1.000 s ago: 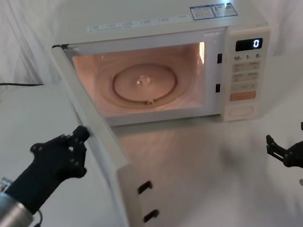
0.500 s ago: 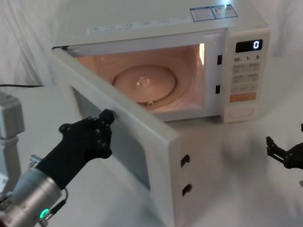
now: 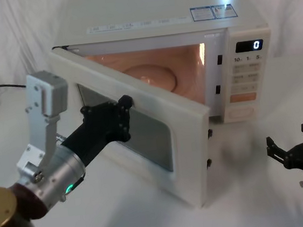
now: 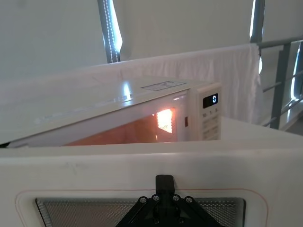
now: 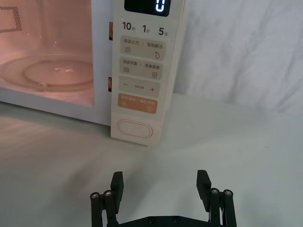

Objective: Press the button to open the microwave door with one hand; close the microwave door with the other hand.

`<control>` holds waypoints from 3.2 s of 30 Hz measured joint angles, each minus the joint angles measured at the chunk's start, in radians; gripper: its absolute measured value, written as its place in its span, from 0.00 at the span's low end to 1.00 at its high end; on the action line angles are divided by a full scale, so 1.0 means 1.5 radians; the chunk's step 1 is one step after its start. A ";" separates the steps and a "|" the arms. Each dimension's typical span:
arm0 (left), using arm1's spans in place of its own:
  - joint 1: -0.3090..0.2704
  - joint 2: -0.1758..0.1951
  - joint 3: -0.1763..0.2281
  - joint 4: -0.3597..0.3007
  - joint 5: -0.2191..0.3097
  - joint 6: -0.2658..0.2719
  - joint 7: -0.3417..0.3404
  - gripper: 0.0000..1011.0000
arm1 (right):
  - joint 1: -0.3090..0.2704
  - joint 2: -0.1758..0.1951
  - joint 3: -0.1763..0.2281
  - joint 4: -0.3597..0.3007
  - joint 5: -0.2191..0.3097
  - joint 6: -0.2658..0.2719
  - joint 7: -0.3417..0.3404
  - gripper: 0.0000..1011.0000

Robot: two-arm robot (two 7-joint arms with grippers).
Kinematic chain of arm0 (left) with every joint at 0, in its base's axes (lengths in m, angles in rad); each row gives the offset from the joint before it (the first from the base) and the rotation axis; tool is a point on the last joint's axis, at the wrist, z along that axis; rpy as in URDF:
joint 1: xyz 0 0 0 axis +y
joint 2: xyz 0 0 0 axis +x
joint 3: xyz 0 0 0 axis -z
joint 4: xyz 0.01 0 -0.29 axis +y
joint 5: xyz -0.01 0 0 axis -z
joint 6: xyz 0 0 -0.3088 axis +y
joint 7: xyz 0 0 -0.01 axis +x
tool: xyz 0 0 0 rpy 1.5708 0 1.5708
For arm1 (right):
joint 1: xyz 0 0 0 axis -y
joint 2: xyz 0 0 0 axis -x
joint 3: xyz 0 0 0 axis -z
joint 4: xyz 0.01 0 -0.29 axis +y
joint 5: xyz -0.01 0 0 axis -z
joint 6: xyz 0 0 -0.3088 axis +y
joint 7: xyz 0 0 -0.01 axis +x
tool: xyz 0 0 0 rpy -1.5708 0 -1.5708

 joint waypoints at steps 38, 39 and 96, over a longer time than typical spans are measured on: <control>-0.164 -0.151 0.034 0.202 0.130 0.003 0.022 0.00 | 0.000 0.000 0.000 0.000 0.000 0.000 0.000 0.99; -0.168 -0.153 0.034 0.209 0.133 0.003 0.022 0.00 | 0.000 0.000 0.000 0.000 0.000 0.000 0.000 0.99; -0.231 -0.225 0.001 0.314 0.173 -0.008 0.035 0.00 | 0.000 0.000 0.000 0.000 0.000 0.000 0.000 0.99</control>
